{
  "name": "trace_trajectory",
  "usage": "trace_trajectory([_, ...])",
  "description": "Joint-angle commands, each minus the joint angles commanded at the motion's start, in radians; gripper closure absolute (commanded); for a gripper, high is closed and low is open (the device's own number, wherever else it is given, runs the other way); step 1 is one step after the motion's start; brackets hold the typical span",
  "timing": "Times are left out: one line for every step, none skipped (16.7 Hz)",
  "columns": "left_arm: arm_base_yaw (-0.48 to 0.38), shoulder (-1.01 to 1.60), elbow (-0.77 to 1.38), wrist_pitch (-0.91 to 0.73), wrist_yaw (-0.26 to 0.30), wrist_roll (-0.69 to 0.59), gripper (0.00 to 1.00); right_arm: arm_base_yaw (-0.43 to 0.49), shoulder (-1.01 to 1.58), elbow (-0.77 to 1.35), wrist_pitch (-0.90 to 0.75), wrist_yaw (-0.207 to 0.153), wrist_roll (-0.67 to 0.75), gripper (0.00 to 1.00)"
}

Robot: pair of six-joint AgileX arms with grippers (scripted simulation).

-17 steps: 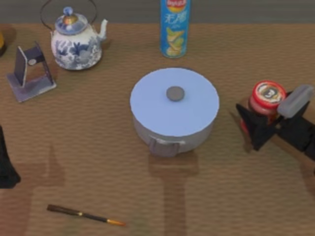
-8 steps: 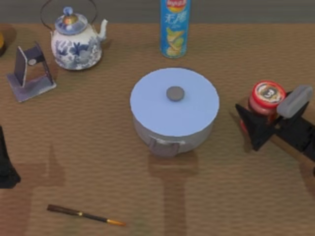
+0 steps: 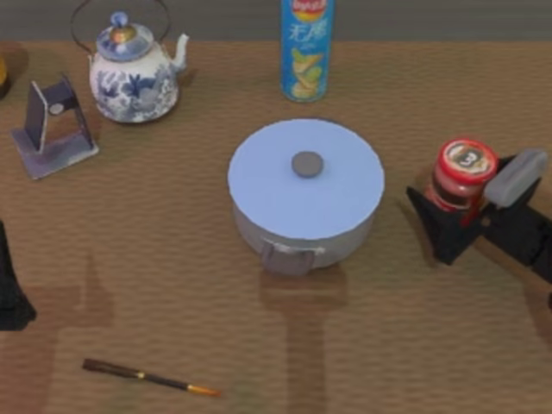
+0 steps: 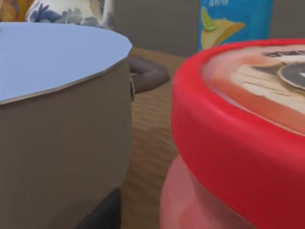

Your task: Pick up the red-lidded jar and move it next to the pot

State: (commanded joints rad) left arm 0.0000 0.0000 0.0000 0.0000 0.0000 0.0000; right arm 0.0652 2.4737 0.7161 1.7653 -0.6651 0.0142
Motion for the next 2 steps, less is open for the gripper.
trace_trajectory([0.0, 0.0, 0.0, 0.0, 0.0, 0.0, 0.0, 0.0, 0.0, 0.0, 0.0, 0.0, 0.0, 0.0])
trace_trajectory([0.0, 0.0, 0.0, 0.0, 0.0, 0.0, 0.0, 0.0, 0.0, 0.0, 0.0, 0.0, 0.0, 0.0])
